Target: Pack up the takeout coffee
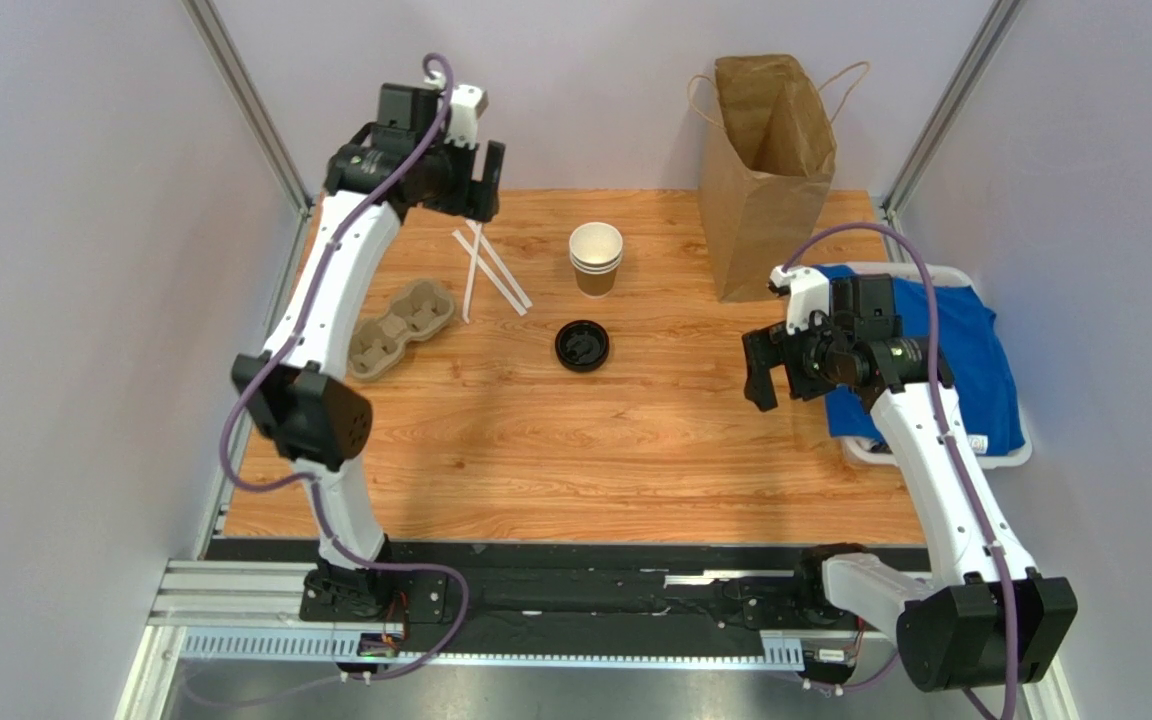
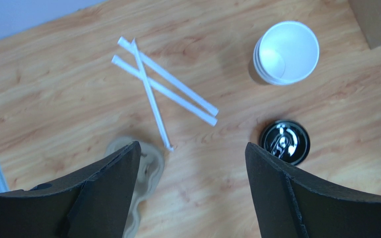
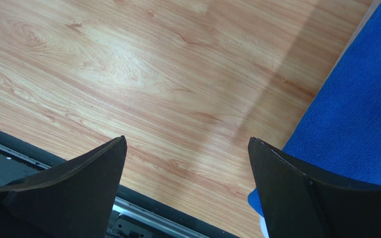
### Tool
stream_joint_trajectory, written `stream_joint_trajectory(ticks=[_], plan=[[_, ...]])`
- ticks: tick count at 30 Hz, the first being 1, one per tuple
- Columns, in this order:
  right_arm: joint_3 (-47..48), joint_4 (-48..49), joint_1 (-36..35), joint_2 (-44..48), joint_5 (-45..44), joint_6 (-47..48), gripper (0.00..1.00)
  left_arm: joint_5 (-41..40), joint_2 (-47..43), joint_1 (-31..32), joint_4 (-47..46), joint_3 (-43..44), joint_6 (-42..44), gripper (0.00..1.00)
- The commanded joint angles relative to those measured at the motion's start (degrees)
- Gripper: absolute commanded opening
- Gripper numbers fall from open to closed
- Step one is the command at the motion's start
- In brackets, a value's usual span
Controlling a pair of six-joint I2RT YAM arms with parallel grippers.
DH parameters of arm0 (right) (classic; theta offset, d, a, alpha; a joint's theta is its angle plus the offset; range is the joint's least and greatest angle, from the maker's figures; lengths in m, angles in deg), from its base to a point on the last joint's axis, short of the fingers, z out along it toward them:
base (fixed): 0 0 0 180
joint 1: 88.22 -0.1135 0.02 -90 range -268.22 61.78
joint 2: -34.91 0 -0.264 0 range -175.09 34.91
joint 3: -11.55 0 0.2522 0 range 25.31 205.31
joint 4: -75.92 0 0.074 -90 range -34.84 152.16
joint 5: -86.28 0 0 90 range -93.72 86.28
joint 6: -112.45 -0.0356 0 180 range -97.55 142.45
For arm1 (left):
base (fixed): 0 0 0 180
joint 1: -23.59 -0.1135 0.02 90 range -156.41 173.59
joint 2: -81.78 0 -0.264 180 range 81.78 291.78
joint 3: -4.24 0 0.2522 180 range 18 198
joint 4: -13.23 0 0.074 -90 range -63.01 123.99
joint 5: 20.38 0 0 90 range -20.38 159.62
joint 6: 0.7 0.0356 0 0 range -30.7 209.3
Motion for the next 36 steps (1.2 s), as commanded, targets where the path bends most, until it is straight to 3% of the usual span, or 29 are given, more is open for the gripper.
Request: stream_joint_trajectory(ticks=[1, 6, 20, 36], plan=[[-1.35, 3.95, -0.37, -0.45, -2.3, -3.84, 1.0, -1.6, 10.9, 3.85, 1.15, 11.86, -4.24, 0.84], [-1.18, 5.37, -0.45, -1.33, -2.83, -7.09, 1.0, -0.29, 18.31, 6.41, -1.04, 17.52, -6.44, 0.74], [-0.12, 4.84, -0.28, -3.53, -4.24, -7.97, 1.0, 5.78, 25.35, 8.43, -10.01, 15.24, -12.77, 0.47], [-1.79, 5.81, -0.37, -3.35, -4.5, -8.85, 1.0, 4.38, 30.18, 9.84, -12.91, 15.5, -13.56, 0.42]])
